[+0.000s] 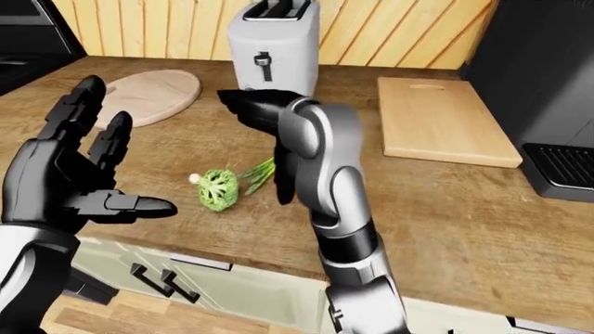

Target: Place the asparagus and the broccoli on separate cutting boards.

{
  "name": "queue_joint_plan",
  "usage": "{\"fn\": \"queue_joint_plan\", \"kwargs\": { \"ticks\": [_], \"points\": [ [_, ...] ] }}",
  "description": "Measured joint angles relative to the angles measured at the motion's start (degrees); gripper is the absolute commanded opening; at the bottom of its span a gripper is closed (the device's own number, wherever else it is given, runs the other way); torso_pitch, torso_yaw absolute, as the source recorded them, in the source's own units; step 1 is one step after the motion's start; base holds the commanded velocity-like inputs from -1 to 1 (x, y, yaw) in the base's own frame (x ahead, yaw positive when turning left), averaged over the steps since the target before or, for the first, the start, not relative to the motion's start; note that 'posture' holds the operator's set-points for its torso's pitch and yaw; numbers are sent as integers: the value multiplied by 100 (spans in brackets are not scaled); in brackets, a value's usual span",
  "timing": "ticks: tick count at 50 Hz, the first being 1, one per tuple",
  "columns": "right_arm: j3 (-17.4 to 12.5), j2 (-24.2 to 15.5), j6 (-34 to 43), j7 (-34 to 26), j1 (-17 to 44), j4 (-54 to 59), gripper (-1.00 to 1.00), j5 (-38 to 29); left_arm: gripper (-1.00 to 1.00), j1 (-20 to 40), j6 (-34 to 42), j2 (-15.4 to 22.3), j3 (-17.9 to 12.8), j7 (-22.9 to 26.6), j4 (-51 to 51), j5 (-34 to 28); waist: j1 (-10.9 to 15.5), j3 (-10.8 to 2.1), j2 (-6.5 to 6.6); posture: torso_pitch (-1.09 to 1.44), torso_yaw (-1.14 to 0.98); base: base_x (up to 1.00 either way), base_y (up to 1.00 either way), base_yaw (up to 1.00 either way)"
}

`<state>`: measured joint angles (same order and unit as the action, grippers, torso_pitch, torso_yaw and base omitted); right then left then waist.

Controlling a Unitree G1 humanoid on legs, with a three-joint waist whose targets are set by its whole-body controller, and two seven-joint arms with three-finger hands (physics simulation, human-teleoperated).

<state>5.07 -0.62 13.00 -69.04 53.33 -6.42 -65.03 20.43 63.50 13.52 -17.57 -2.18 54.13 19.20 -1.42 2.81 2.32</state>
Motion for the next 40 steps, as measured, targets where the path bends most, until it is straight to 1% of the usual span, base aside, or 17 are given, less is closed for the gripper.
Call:
{"fn": "queue_joint_plan", "kwargs": {
  "ticks": [3, 8, 13, 17, 18, 20, 22, 25, 26, 32, 33, 34, 36, 38, 40],
  "points": [
    [-16, 1, -26, 145, -15, 218, 100, -2, 100, 11, -4, 13, 3, -18, -10, 5, 3, 1, 3, 0, 0, 0, 0, 0],
    [47, 61, -36, 292, 36, 456, 100, -39, 100, -20, -20, 26, -31, 3, -41, 46, 7, -2, 11, 0, 0, 0, 0, 0],
    [56, 35, -89, 303, 41, 581, 100, -112, 100, -117, -99, 61, -152, 40, -55, 88, 23, -5, 8, 0, 0, 0, 0, 0],
    [41, 33, -141, 302, 41, 628, 100, -149, 100, -150, -132, 58, -168, 28, -70, 100, 28, -8, 7, 0, 0, 0, 0, 0],
    [38, 37, -155, 310, 38, 644, 98, -149, 100, -151, -132, 63, -175, 28, -69, 113, 28, -10, 7, 0, 0, 0, 0, 0],
    [37, 36, -181, 329, 17, 679, 87, -144, 100, -152, -138, 81, -185, 28, -68, 136, 30, -16, 8, 0, 0, 0, 0, 0],
    [37, 24, -209, 348, 26, 760, 87, -141, 100, -139, -145, 92, -205, 26, -72, 156, 30, -17, 11, 0, 0, 0, 0, 0],
    [26, 4, -276, 457, 72, 952, 78, -127, 100, -174, -221, 98, -190, 21, -118, 151, 29, -25, 20, 0, 0, 0, 0, 0],
    [25, -1, -294, 485, 80, 1001, 60, -130, 100, -181, -236, 97, -185, 20, -135, 150, 31, -27, 21, 0, 0, 0, 0, 0],
    [31, -33, -416, 632, 134, 1320, 44, -130, 100, -191, -289, 105, -186, 22, -202, 146, 31, -29, 20, 0, 0, 0, 0, 0],
    [28, -43, -439, 652, 148, 1381, 37, -127, 100, -186, -294, 107, -193, 21, -208, 149, 31, -31, 20, 0, 0, 0, 0, 0],
    [22, -49, -451, 663, 155, 1420, 25, -130, 100, -181, -296, 110, -202, 18, -210, 154, 31, -31, 20, 0, 0, 0, 0, 0],
    [18, -58, -471, 678, 162, 1458, 18, -143, 100, -168, -296, 120, -222, 13, -213, 167, 31, -31, 19, 0, 0, 0, 0, 0],
    [15, -51, -487, 701, 150, 1466, 22, -152, 100, -160, -290, 132, -243, 7, -210, 184, 29, -33, 18, 0, 0, 0, 0, 0],
    [13, -51, -499, 710, 142, 1472, 19, -145, 100, -144, -268, 148, -264, 3, -195, 213, 31, -33, 18, 0, 0, 0, 0, 0]
  ]
}}
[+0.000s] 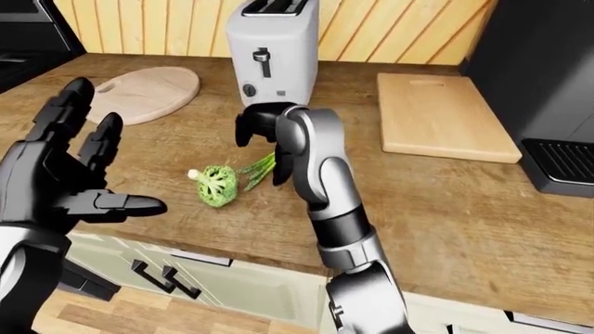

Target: Place the asparagus and the broccoli on separate cutting boards.

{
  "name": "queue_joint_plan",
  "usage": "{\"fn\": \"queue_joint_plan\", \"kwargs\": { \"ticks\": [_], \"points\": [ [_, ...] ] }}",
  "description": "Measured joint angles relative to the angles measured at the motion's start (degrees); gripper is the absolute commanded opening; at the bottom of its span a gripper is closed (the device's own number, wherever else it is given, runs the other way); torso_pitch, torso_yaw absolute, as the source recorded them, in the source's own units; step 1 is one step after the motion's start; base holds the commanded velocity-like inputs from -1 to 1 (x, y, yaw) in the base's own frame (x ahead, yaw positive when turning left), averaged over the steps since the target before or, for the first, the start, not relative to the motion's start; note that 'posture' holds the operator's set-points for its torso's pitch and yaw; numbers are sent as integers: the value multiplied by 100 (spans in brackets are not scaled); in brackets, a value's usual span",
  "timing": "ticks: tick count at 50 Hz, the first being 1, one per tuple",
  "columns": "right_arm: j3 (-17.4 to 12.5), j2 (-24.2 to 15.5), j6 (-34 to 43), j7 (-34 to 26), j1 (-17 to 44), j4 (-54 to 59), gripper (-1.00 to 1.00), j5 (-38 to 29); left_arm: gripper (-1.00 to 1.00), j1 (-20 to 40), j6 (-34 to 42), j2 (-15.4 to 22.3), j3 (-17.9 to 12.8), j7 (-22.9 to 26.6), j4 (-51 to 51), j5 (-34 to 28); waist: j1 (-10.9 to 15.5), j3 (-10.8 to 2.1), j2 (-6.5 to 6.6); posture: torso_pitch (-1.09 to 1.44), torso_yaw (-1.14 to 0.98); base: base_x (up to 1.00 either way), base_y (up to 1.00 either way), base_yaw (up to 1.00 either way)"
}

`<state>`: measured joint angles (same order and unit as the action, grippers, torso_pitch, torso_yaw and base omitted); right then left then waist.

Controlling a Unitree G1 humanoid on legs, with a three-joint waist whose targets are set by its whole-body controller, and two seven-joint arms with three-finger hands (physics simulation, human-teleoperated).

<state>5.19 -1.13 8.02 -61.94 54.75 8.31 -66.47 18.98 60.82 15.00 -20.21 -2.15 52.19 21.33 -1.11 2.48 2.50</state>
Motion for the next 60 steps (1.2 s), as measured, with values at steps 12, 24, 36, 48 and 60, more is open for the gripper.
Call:
{"fn": "queue_joint_plan", "kwargs": {
  "ticks": [12, 24, 36, 48, 60],
  "points": [
    [55, 59, -223, 337, -203, 152, 7, -44, 100, 108, 300, 100, -133, -167, 318, 369, -3, -17, 15, 0, 0, 0, 0, 0],
    [103, 90, -495, 721, -306, 307, -3, -157, 100, 28, 217, 127, -141, -217, 254, 428, 2, -46, -2, 0, 0, 0, 0, 0],
    [102, 59, -832, 1009, -632, 109, -40, -341, 100, -4, 119, 129, -187, -237, 210, 489, 39, -85, -20, 0, 0, 0, 0, 0],
    [12, -36, -797, 711, -633, -13, -100, -345, 100, -17, 129, 173, -202, -295, 238, 584, 31, -53, -42, 0, 0, 0, 0, 0],
    [-275, -471, -438, 303, -563, -745, -100, -212, 100, 133, 303, 214, -109, -416, 332, 643, 23, 30, -41, 0, 0, 0, 0, 0]
  ]
}}
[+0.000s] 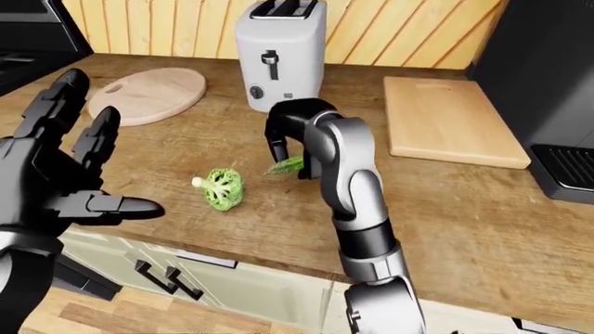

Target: Place the asparagus and the broccoli on separate cutting boards.

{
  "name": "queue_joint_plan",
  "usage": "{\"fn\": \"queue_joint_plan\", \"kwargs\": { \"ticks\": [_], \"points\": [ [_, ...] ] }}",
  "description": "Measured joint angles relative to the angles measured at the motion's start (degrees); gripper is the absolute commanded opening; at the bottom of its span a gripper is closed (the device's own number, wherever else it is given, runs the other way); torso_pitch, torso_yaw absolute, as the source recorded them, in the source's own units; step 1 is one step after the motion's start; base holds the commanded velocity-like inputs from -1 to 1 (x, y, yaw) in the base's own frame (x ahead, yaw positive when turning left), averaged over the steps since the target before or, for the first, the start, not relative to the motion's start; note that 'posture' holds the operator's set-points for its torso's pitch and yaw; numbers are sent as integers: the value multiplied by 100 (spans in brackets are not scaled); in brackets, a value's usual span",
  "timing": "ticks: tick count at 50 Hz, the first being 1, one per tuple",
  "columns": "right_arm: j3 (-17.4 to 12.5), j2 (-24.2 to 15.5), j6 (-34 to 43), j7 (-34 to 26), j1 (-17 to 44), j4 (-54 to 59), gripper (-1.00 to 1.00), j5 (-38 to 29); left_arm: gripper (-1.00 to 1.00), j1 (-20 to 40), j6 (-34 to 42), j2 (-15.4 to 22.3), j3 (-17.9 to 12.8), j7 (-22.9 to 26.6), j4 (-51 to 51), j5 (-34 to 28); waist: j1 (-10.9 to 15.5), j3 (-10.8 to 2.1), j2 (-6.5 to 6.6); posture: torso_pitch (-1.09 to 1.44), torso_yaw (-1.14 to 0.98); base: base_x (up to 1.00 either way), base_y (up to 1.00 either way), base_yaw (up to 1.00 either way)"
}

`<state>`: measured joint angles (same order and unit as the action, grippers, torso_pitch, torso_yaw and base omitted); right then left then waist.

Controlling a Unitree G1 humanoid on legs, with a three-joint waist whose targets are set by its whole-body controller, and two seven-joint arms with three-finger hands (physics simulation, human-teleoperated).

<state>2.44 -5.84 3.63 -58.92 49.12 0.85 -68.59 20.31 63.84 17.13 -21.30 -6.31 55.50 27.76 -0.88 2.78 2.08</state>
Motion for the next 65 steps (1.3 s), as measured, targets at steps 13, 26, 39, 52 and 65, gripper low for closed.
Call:
{"fn": "queue_joint_plan", "kwargs": {
  "ticks": [13, 26, 39, 52, 65],
  "points": [
    [-204, -386, 316, -361, 350, -752, -100, 164, 100, 310, 221, 28, 250, -26, -1, -122, -4, 20, -3, 0, 0, 0, 0, 0],
    [-285, -582, 429, -462, 450, -1115, -100, 268, 100, 669, 516, -29, 546, 81, 4, -457, -20, 38, -23, 0, 0, 0, 0, 0],
    [-332, -669, 488, -514, 528, -1242, -100, 321, 100, 1039, 787, 187, 1182, 317, -66, -1145, -7, 34, -62, 0, 0, 0, 0, 0],
    [-335, -681, 529, -483, 423, -1287, -100, 365, 100, 887, 51, -19, 2561, 1609, -973, -3657, 12, 24, -105, 0, 0, 0, 0, 0],
    [-340, -698, 505, -420, 394, -1246, -100, 405, 100, 518, -1275, -1098, 2695, 3208, -1761, -6171, 51, -7, -204, 0, 0, 0, 0, 0]
  ]
}}
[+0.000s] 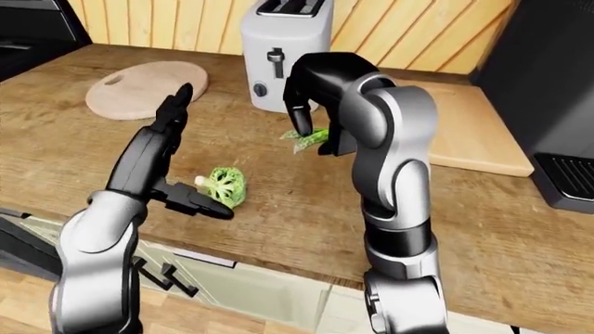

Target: Place the asparagus and the broccoli on separate cutting boards.

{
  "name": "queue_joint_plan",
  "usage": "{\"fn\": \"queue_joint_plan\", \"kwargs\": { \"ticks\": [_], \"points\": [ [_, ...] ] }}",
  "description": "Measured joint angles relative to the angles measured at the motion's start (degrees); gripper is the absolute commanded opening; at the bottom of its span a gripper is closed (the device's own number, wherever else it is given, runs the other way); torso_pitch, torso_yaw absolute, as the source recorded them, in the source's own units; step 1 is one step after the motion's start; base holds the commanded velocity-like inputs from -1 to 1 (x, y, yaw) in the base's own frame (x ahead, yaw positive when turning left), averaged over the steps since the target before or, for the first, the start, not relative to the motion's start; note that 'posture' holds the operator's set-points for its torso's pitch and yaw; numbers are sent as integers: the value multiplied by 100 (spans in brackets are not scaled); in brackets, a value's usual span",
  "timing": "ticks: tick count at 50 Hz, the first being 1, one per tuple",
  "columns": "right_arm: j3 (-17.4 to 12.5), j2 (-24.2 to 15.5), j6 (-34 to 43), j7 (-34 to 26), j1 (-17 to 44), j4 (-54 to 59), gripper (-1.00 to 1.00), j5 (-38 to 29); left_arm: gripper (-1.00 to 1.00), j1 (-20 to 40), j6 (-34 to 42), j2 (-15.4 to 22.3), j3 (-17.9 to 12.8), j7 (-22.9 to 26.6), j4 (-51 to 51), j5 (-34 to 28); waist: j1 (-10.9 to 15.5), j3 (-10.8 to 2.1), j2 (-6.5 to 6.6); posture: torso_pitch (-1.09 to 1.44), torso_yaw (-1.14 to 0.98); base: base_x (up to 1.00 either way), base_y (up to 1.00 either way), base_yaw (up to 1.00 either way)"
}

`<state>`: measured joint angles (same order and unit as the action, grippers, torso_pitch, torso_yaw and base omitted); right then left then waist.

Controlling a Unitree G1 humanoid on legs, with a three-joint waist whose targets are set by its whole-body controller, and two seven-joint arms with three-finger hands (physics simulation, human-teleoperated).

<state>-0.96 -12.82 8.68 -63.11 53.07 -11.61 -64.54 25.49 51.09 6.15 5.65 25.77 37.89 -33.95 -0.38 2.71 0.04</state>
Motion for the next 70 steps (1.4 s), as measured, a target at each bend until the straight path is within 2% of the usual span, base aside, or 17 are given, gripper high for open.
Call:
{"fn": "queue_joint_plan", "kwargs": {
  "ticks": [4, 13, 24, 27, 28, 29, 33, 40, 43, 48, 51, 56, 70],
  "points": [
    [5, 3, -2, 21, 3, 19, -100, -2, 100, -71, -253, -197, -31, 198, -163, -302, 5, -5, -18, 0, 0, 0, 0, 0],
    [6, -11, -23, 27, -7, 16, -100, -4, 100, -192, -503, -525, 154, 658, -117, -808, 17, -5, -40, 0, 0, 0, 0, 0],
    [-19, -32, -24, 14, -9, 2, -100, -10, 100, -371, -769, -737, 275, 795, -303, -1159, 21, -8, -51, 0, 0, 0, 0, 0],
    [-15, -31, -21, 13, -5, -1, -100, -8, 70, -415, -815, -802, 327, 835, -336, -1244, 23, -8, -57, 0, 0, 0, 0, 0],
    [-13, -30, -21, 14, -8, -2, -100, -5, 43, -420, -836, -817, 331, 847, -349, -1256, 24, -8, -59, 0, 0, 0, 0, 0],
    [-11, -31, -22, 16, -14, -4, -100, -2, 31, -419, -853, -828, 329, 858, -361, -1265, 24, -9, -62, 0, 0, 0, 0, 0],
    [-18, -42, -29, 26, -25, 20, -100, 9, 2, -436, -905, -852, 321, 871, -374, -1306, 24, -14, -63, 0, 0, 0, 0, 0],
    [-24, -57, -22, 17, -39, -13, -100, 22, -9, -529, -1117, -862, 301, 755, -400, -1326, 21, -36, -59, 0, 0, 0, 0, 0],
    [-37, -67, -12, 6, -26, -25, -100, 22, -31, -582, -1165, -857, 318, 752, -353, -1348, 18, -43, -57, 0, 0, 0, 0, 0],
    [-27, -64, -21, 37, -50, 0, -100, 28, -44, -689, -1278, -867, 328, 715, -286, -1354, 14, -57, -53, 0, 0, 0, 0, 0],
    [-28, -65, -17, 25, -61, -8, -100, 28, -68, -772, -1319, -866, 343, 715, -194, -1360, 11, -57, -50, 0, 0, 0, 0, 0],
    [-55, -101, 20, -38, 8, -75, -100, 35, -96, -531, -918, -883, 300, 1075, 60, -1519, 22, -5, -57, 0, 0, 0, 0, 0],
    [-112, -198, 206, -242, 113, -264, -100, 32, -100, 835, 148, -718, 11, 1989, 849, -2188, 20, 33, -77, 0, 0, 0, 0, 0]
  ]
}}
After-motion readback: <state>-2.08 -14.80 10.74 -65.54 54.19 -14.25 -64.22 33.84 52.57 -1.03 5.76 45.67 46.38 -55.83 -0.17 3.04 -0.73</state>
